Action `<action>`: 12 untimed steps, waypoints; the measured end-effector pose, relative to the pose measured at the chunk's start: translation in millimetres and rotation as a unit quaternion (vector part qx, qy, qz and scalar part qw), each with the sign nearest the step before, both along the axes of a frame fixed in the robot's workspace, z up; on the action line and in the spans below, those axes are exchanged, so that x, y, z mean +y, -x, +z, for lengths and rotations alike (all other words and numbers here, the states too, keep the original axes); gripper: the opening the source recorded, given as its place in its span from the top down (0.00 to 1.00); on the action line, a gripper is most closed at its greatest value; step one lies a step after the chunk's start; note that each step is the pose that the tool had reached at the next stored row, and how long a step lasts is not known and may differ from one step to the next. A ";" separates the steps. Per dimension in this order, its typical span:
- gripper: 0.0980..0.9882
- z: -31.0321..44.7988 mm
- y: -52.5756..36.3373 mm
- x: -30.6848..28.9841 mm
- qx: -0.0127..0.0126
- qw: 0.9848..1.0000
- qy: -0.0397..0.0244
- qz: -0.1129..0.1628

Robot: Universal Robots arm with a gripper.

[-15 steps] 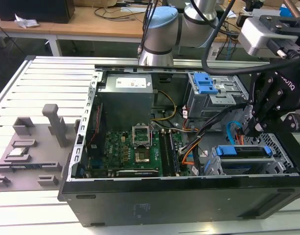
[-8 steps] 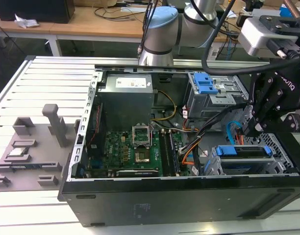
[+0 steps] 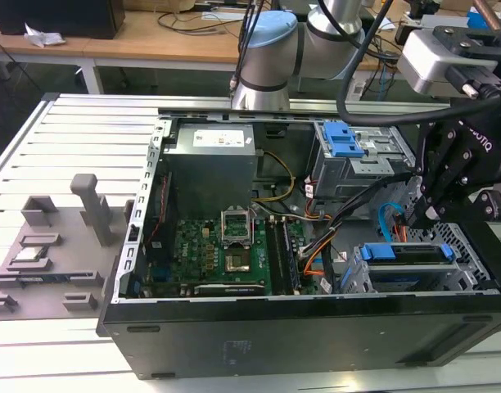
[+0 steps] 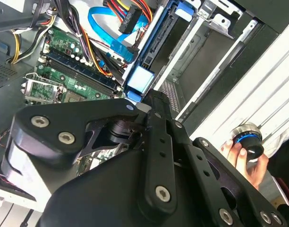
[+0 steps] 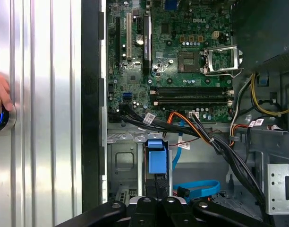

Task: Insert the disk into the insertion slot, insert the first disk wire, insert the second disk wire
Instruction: 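Insert the first disk wire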

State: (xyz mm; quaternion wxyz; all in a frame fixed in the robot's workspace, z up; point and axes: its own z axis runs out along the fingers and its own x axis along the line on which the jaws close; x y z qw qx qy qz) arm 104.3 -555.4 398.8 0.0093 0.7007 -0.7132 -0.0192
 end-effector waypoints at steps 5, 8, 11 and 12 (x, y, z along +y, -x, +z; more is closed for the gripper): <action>0.99 -3.8 -11.3 0.0 0.000 1.000 0.000 0.000; 0.99 -5.3 -19.5 0.3 0.000 1.000 0.000 0.000; 0.99 -6.7 -26.6 4.2 0.000 1.000 0.000 0.000; 0.99 -7.0 -27.9 5.7 0.000 1.000 0.000 0.000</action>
